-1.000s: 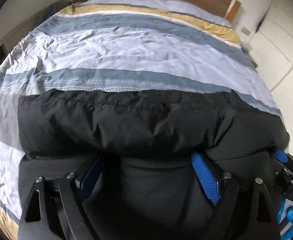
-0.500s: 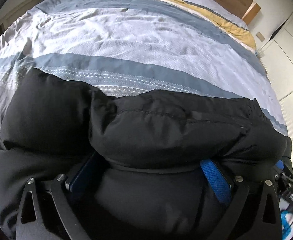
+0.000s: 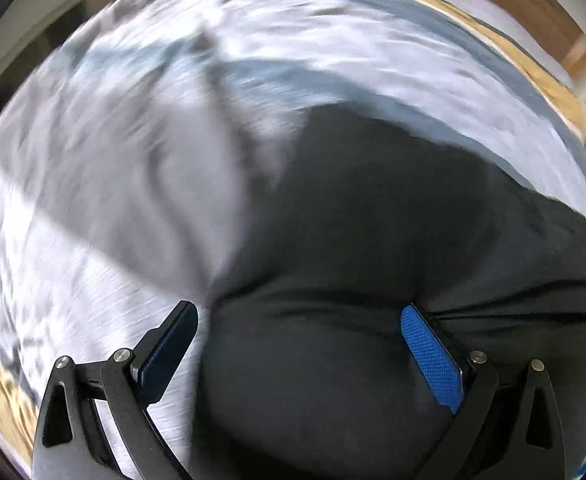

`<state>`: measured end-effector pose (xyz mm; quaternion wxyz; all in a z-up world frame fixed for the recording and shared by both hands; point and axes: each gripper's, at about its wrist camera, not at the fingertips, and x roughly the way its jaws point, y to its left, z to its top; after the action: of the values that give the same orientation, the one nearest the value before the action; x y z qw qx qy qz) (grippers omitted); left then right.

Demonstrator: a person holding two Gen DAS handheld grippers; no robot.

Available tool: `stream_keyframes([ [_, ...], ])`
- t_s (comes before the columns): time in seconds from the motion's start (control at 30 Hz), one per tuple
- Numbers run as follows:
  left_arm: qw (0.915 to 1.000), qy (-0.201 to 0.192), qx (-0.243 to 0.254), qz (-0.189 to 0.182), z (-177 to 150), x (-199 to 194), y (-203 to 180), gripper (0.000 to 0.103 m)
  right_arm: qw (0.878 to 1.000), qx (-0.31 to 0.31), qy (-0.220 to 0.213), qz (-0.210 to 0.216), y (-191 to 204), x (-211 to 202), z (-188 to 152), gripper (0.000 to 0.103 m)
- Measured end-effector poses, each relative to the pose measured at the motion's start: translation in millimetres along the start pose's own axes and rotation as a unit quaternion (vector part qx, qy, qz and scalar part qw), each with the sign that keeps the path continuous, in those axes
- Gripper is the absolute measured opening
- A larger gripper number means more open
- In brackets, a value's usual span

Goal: Fold large clothes
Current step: 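Open both tools and pull them back from the coat bundle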

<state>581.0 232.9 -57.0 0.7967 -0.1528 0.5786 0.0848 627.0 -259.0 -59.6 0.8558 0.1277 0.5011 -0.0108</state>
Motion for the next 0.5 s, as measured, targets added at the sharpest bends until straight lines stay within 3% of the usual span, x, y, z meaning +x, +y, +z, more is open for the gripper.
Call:
stream_keyframes([
  [0.03,0.9998,0.002,-0.016,-0.011,-3.9,-3.1,18.2,0.101,1.0,0.009,0.004,-0.011,-9.1,-3.7,-2.9,0.091],
  [0.17,0.9991,-0.007,-0.028,0.031,-22.3,-18.1,59.7,0.101,0.999,0.04,0.011,-0.031,-40.4,-21.5,-17.1,0.091],
  [0.27,0.9977,-0.006,-0.065,0.018,-40.4,-33.1,96.7,0.101,0.997,0.051,0.019,-0.051,-60.9,-40.7,-32.4,0.091],
  [0.37,0.9962,-0.019,-0.076,0.037,-59.4,-52.7,121.5,0.101,0.996,0.067,0.015,-0.054,-78.1,-65.3,-48.6,0.091],
  [0.5,0.9945,-0.03,-0.1,0.006,-85.0,-73.9,148.8,0.1,0.997,0.072,-0.001,-0.033,-81.1,-102.8,-71.8,0.091],
])
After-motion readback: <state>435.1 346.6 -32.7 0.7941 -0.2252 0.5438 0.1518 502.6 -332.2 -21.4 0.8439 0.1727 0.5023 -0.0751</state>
